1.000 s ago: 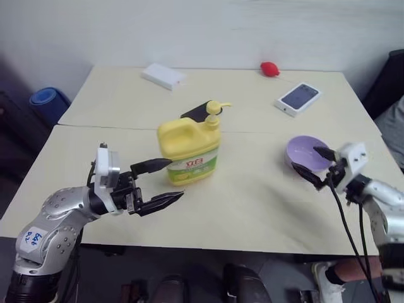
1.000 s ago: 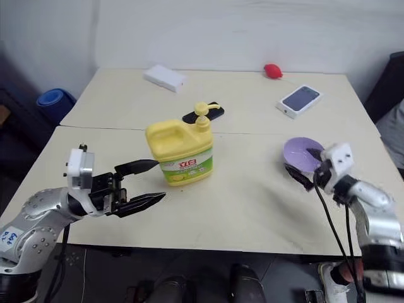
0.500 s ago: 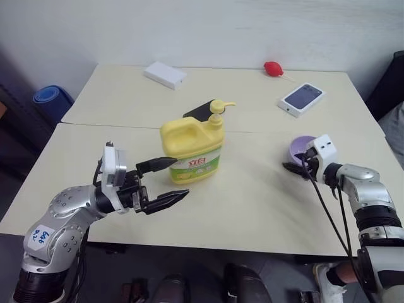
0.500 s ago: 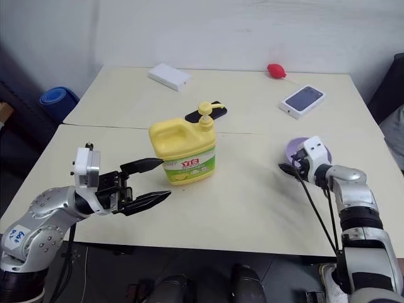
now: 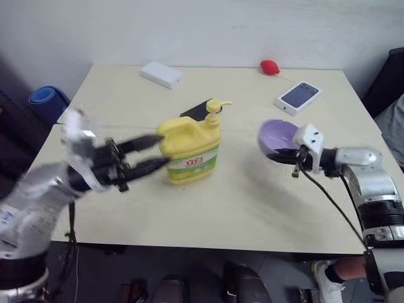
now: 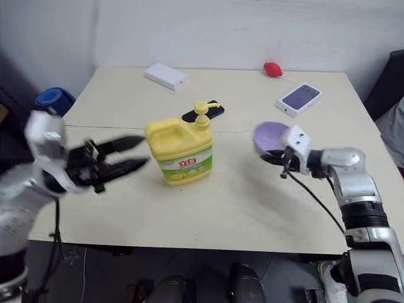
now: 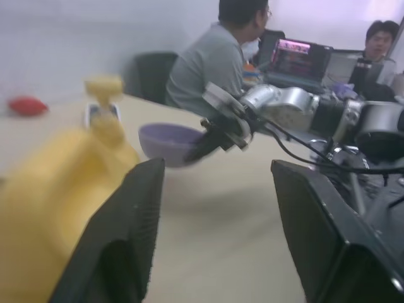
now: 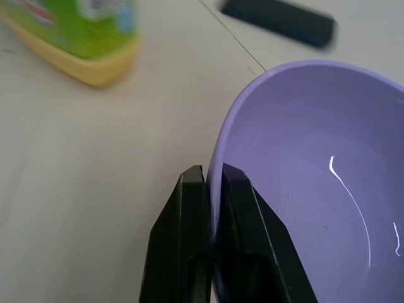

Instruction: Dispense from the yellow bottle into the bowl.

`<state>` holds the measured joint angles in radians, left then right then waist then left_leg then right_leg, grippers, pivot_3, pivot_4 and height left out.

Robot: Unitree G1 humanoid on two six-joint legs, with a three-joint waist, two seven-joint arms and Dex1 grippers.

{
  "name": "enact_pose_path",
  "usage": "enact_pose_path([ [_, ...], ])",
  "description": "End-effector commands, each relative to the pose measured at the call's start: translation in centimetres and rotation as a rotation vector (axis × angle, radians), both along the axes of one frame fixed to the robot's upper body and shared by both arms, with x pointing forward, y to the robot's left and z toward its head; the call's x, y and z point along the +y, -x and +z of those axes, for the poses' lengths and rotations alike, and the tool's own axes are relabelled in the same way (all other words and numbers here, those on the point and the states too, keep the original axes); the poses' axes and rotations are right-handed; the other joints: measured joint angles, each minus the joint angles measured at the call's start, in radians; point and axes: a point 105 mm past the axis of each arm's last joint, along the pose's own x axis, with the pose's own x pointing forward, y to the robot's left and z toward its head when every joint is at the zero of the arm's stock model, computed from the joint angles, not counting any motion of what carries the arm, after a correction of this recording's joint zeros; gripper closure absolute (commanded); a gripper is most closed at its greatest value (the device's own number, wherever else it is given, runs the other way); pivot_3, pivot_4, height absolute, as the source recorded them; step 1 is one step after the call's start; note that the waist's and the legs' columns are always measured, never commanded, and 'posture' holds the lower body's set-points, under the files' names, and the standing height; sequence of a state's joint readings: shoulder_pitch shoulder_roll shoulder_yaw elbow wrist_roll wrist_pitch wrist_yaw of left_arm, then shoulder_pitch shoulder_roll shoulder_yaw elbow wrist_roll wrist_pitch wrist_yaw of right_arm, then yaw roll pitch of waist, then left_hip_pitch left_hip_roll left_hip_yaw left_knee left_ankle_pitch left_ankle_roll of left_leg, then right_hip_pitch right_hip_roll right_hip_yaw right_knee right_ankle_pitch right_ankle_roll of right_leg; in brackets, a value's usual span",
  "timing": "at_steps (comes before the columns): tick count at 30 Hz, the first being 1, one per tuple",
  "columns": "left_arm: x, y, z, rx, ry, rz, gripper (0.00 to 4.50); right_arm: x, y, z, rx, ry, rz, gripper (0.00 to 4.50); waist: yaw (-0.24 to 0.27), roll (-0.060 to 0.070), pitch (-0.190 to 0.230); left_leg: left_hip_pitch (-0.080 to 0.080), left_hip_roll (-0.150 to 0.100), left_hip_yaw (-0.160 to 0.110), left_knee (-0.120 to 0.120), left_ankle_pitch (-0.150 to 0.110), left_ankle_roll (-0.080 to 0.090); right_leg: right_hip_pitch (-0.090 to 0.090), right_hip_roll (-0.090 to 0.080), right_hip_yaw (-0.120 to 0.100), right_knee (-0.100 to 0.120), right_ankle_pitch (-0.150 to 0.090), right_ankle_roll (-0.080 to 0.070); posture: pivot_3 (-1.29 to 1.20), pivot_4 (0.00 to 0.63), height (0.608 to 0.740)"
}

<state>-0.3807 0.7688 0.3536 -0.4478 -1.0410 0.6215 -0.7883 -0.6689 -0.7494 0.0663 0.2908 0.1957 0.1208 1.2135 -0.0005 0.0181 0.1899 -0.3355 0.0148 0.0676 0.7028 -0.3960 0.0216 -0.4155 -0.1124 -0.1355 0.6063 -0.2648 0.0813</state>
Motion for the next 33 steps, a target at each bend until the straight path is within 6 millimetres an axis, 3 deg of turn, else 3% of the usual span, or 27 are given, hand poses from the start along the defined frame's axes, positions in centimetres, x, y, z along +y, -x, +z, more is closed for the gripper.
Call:
enact_pose_path([
  [1, -0.2, -0.9, 2.7, -0.032, 0.042, -0.004, 2.9, 2.1, 0.4, 2.1, -0.048, 0.049, 0.068, 4.5, 0.007, 0.0, 0.0, 0.0, -0.001, -0.001, 0.0, 0.0, 0.0, 0.0, 0.0, 0.0, 0.0, 0.0, 0.0, 0.0, 0.15, 0.74],
  [6, -3.0, -3.2, 3.9, -0.052, -0.012, -0.068, 4.42, 4.8, 0.1, 2.7, -0.03, 0.064, 0.12, 4.5, 0.017, -0.002, 0.001, -0.001, -0.002, -0.002, 0.001, 0.0, 0.0, 0.0, 0.001, -0.001, -0.001, 0.0, 0.001, 0.0, 0.15, 0.74],
  [11, -5.9, -7.6, 4.2, -0.13, -0.087, 0.029, 4.46, 5.7, -0.5, 3.3, -0.037, 0.081, 0.149, 4.5, 0.021, -0.003, 0.001, -0.002, -0.003, 0.0, 0.001, 0.0, 0.0, 0.0, 0.003, -0.003, -0.001, 0.0, 0.001, 0.0, 0.15, 0.74],
  [14, -7.5, -9.2, 5.1, -0.16, -0.066, 0.056, 4.46, 5.9, -0.7, 4.0, -0.046, 0.078, 0.163, 4.5, 0.02, -0.003, 0.001, -0.002, -0.004, 0.001, 0.001, 0.0, 0.001, -0.001, 0.004, -0.007, -0.001, 0.001, 0.001, 0.0, 0.15, 0.74],
  [21, -9.8, -10.4, 3.7, -0.14, -0.136, -0.001, 4.46, 6.4, -1.0, 5.9, -0.094, 0.07, 0.189, 4.5, 0.01, -0.003, 0.002, -0.006, -0.003, 0.001, 0.001, 0.0, 0.001, -0.005, 0.003, -0.009, 0.0, 0.001, 0.001, 0.0, 0.15, 0.74],
  [27, -9.9, -10.9, 2.2, -0.082, -0.165, 0.012, 4.46, 6.5, -0.8, 6.7, -0.115, 0.088, 0.207, 4.5, -0.002, -0.004, 0.002, -0.019, -0.002, 0.0, 0.009, 0.001, 0.001, -0.016, 0.002, -0.01, 0.006, 0.001, 0.001, 0.0, 0.15, 0.74],
  [33, -9.9, -12.2, 0.6, -0.002, -0.198, 0.086, 4.46, 6.8, -0.5, 7.0, -0.128, 0.089, 0.223, 4.5, 0.001, -0.004, 0.002, -0.02, -0.003, -0.002, 0.013, 0.001, 0.002, -0.015, -0.001, -0.013, 0.007, 0.001, 0.001, 0.0, 0.15, 0.74],
])
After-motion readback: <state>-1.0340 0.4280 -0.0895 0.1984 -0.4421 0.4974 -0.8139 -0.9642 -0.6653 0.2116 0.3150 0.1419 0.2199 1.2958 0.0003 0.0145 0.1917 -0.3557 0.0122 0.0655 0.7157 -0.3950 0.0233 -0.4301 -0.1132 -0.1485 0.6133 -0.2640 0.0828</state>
